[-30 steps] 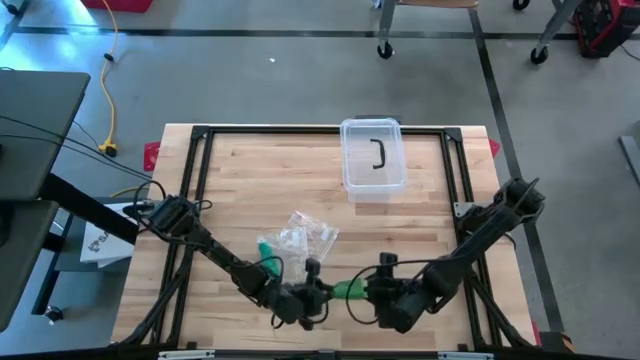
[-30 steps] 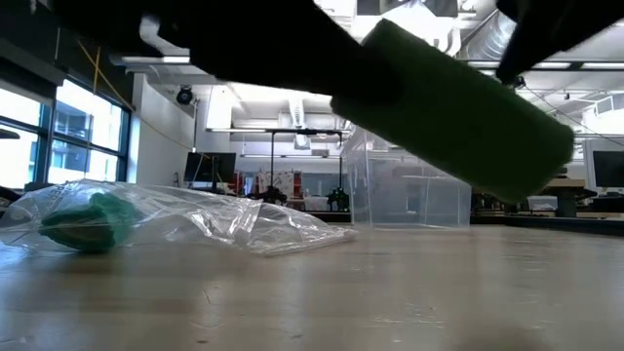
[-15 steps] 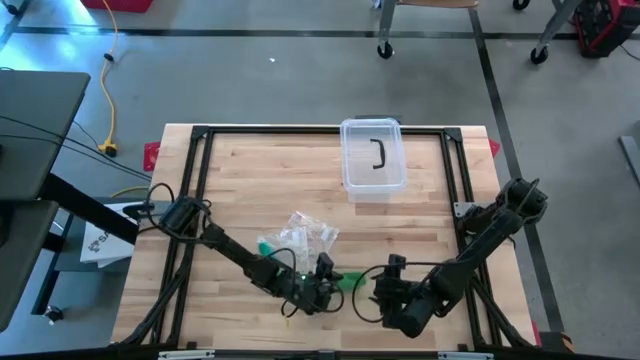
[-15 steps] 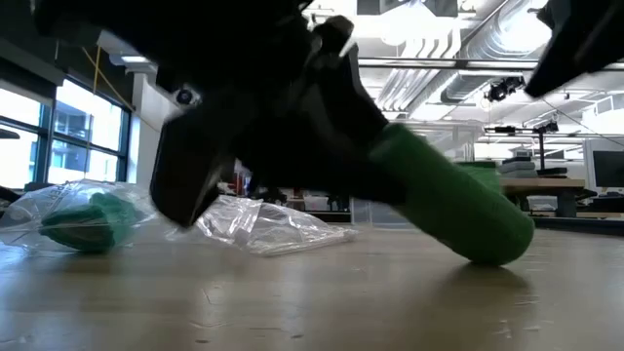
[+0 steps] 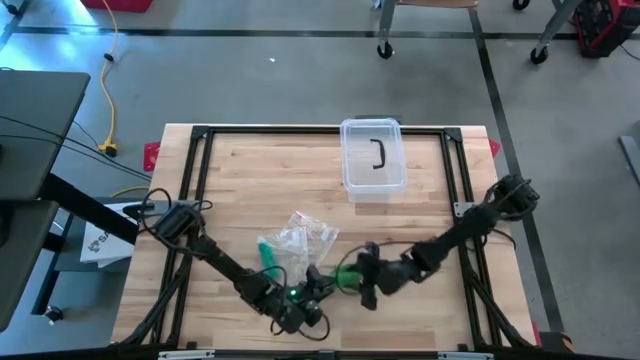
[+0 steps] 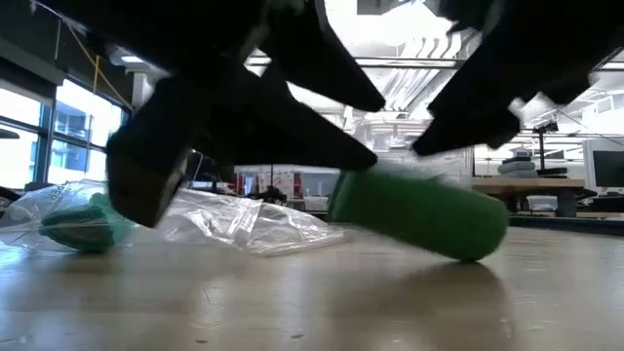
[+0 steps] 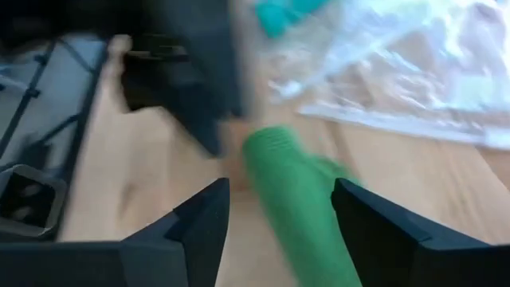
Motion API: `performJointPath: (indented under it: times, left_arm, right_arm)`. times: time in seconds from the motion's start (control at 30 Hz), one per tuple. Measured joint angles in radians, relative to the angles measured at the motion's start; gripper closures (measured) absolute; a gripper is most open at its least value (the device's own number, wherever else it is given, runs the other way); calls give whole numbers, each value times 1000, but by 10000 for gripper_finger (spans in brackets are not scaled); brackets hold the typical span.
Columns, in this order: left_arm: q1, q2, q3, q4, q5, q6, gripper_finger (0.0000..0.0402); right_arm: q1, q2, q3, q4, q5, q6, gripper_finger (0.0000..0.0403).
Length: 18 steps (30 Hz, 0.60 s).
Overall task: Roll bandage
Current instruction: Roll the green bandage
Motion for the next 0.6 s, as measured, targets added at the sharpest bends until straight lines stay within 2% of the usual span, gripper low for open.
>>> performJointPath:
  times: [0.13, 0.27, 0.33, 0.4, 0.6]
  left_arm:
    - [-29, 0, 1, -16, -91, 2, 188]
    - [-68, 0, 1, -75, -228, -34, 188]
    - [-84, -4, 1, -111, -286, -133, 188]
    - [-95, -19, 1, -157, -302, -273, 188]
    - [-89, -102, 1, -317, -217, -716, 188]
  right_arm:
    - [-67, 36, -27, 10, -87, 71, 205]
    - [-73, 70, -47, 47, -206, 99, 216]
    - [-62, 76, -49, 52, -235, 110, 217]
    - [-44, 77, -49, 50, -235, 120, 217]
    - [14, 62, -45, 53, -226, 124, 217]
